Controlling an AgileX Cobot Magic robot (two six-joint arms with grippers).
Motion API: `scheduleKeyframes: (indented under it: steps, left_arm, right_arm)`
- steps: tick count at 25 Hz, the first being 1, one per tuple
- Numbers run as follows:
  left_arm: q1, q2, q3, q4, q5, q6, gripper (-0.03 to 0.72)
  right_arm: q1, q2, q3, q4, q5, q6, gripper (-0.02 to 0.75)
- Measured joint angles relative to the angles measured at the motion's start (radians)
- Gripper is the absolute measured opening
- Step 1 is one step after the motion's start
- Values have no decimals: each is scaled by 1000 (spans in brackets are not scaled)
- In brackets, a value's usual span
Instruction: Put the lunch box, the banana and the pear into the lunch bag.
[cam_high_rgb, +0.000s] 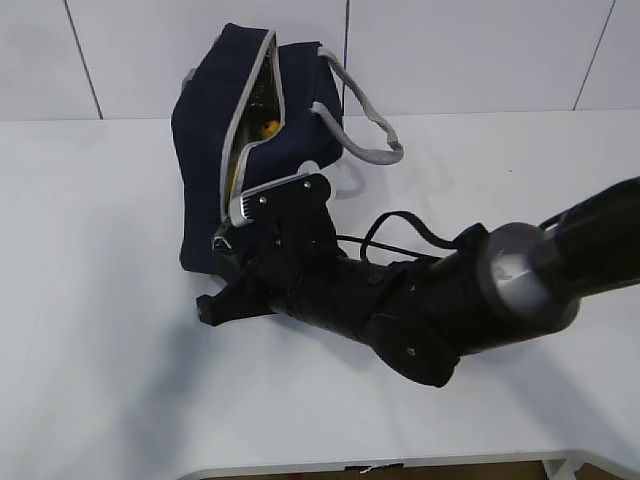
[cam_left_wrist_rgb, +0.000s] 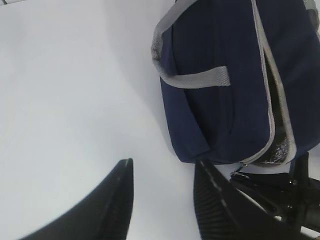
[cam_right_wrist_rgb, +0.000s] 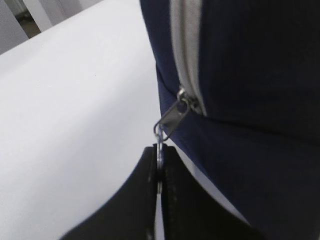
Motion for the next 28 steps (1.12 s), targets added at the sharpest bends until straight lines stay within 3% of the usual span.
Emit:
scheduleKeyframes:
  steps: [11,22,28]
  left_arm:
    - [0,0,76,21,-4,6,288]
    - [0,0,255,24,-8,63,272]
    - [0,0,340,-35,-20,105,254]
  right_arm:
    - [0,-207,-32,-60,320,0,18]
    - [0,-277,-249,-127,739,0,18]
    - [0,-277,-396,-174,871,-2,18]
